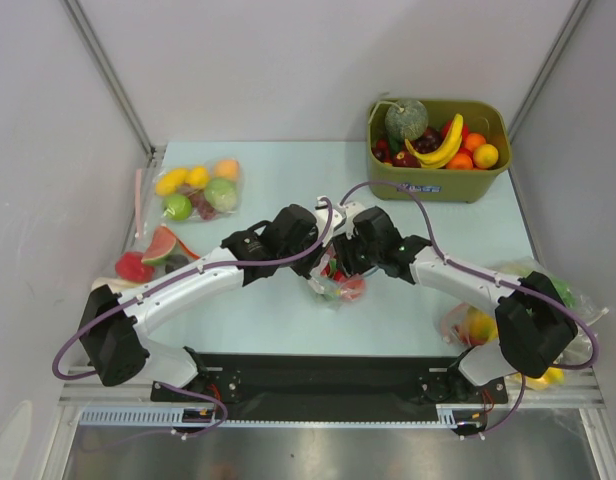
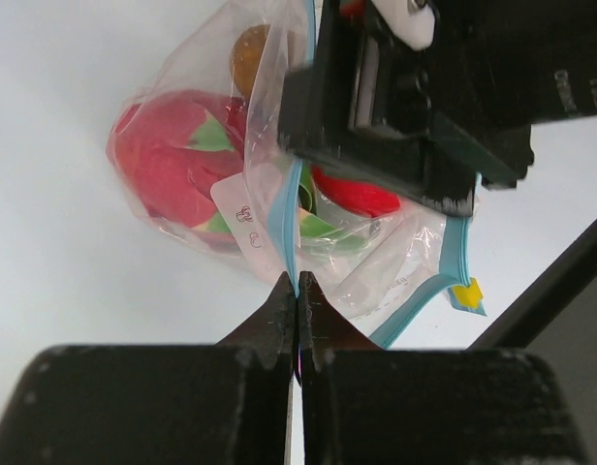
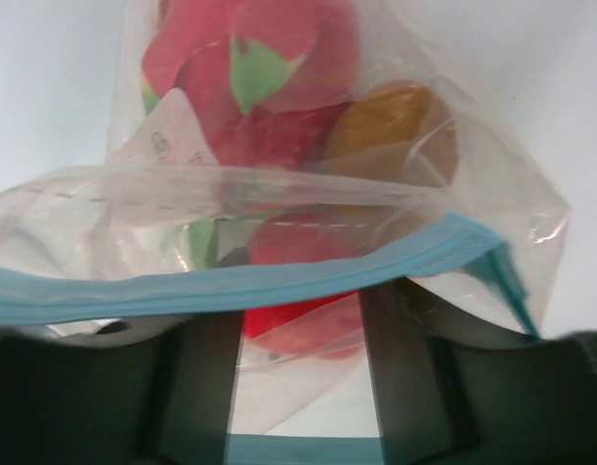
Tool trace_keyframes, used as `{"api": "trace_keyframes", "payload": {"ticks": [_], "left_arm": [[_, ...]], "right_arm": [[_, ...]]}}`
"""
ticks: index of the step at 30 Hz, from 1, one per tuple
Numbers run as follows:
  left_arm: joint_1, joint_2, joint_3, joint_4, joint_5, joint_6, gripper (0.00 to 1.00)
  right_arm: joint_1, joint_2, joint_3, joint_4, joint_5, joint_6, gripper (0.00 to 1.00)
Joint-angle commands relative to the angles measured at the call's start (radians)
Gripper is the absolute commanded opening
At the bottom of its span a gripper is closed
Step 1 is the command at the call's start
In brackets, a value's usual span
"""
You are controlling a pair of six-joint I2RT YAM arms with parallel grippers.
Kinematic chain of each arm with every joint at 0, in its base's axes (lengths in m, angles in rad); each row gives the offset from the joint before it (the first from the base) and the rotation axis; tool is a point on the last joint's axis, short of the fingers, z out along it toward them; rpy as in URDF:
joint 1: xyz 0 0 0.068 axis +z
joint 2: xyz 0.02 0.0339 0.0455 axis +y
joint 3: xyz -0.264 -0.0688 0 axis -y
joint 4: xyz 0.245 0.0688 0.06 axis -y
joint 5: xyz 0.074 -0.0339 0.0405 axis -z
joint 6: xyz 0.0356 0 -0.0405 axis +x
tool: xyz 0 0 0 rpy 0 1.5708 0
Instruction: Open the zip-top bag and remove the fake food
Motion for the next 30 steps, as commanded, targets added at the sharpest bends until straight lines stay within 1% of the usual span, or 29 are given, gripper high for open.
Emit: {"api": "trace_keyframes", "payload": {"ticks": [1, 4, 7, 8, 12, 14, 19, 23, 25, 30], "left_arm": [[-0.008, -0.02, 0.012, 0.012, 0.014, 0.011, 0.0], [-0.008, -0.023, 0.015, 0.012, 0.014, 0.012, 0.0], [-0.008, -0.026, 0.014, 0.012, 0.015, 0.011, 0.0], [-0.009, -0.025, 0.014, 0.01, 0.014, 0.012, 0.0], [-0.009, -0.026, 0.014, 0.01, 0.014, 0.012, 0.0], [-0.011, -0.025, 0.014, 0.012, 0.014, 0.012, 0.0], [-0.011, -0.022, 0.015, 0.009, 0.014, 0.011, 0.01], [-0.013, -0.022, 0.015, 0.009, 0.014, 0.012, 0.0], [-0.014, -0.02, 0.017, 0.01, 0.014, 0.012, 0.0], [-0.017, -0.023, 0.015, 0.009, 0.014, 0.014, 0.0]], "right_arm": [[0.028, -0.003, 0.06, -0.086, 0.016, 0.026, 0.6], [0.056, -0.001, 0.065, -0.141, 0.044, 0.043, 0.68], [0.071, 0.002, 0.056, -0.174, 0.05, 0.064, 0.72], [0.074, 0.011, 0.051, -0.177, 0.074, 0.067, 0.72], [0.088, 0.051, 0.051, -0.215, 0.091, 0.095, 0.72], [0.1, 0.063, 0.059, -0.256, 0.121, 0.098, 0.72], [0.119, 0.049, 0.07, -0.324, 0.15, 0.132, 0.72], [0.119, 0.042, 0.038, -0.304, 0.109, 0.165, 0.73], [0.122, 0.071, 0.019, -0.284, 0.073, 0.187, 0.73], [0.145, 0.114, -0.015, -0.243, 0.061, 0.237, 0.75]]}}
